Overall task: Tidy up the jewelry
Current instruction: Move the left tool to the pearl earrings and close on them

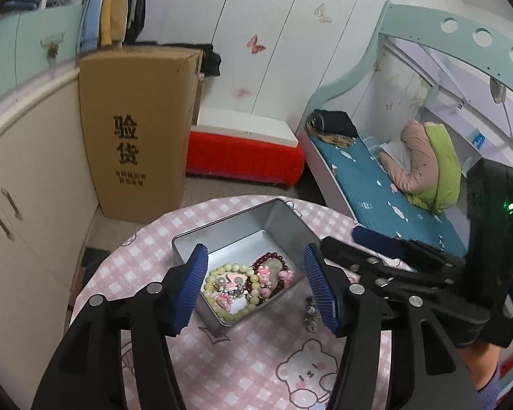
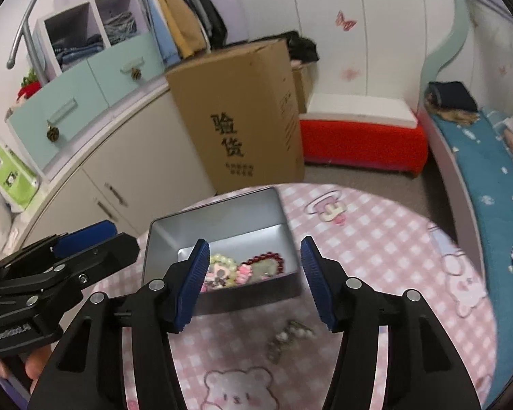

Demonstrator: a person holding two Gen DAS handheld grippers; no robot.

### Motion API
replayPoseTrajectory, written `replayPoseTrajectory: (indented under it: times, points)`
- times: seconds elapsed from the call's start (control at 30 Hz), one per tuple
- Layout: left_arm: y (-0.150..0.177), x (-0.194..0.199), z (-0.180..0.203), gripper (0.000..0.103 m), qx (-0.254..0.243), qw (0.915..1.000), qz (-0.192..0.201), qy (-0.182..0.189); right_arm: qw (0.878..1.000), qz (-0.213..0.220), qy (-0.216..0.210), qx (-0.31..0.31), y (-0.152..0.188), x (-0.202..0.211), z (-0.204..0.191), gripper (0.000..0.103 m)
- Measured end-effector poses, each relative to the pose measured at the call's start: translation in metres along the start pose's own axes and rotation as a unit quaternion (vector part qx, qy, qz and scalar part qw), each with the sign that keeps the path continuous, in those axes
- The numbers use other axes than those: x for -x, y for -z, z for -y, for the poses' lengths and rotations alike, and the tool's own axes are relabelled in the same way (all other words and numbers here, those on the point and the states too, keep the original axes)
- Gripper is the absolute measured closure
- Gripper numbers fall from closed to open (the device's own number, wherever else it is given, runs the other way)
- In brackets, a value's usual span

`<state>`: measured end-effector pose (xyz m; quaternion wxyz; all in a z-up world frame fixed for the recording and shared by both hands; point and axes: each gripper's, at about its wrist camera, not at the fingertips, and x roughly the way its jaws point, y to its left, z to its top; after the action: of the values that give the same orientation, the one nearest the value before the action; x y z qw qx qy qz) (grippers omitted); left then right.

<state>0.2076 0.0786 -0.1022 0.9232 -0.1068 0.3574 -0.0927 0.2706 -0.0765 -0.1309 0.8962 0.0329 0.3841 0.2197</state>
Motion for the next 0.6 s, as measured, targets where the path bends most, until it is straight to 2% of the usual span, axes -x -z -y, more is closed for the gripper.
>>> replayPoseTrajectory:
  times: [0.07,0.13,0.23,0.43,0.6]
  points:
    - [0.006,0.005,0.01,0.047,-0.008,0.9999,0.009,-0.005,1.0,0.014,0.013,-0.001,0.005,0.016,0.008,0.044]
    - [0.015,0.007,0.022,0.042,-0.018,0.9996,0.016,-0.011,0.999,0.024,0.025,-0.007,0.013,0.029,0.019,0.041]
    - [0.029,0.004,0.036,0.042,-0.031,0.9994,0.012,-0.011,0.999,0.021,0.039,-0.022,0.027,0.038,0.039,0.041]
    - [0.055,-0.014,0.051,0.042,-0.03,0.9993,-0.011,-0.02,0.998,-0.012,0.049,-0.041,0.055,0.025,0.069,0.041]
    - [0.076,-0.045,0.063,0.042,-0.044,0.9971,-0.055,-0.03,0.997,-0.032,0.046,-0.057,0.079,0.012,0.084,0.041]
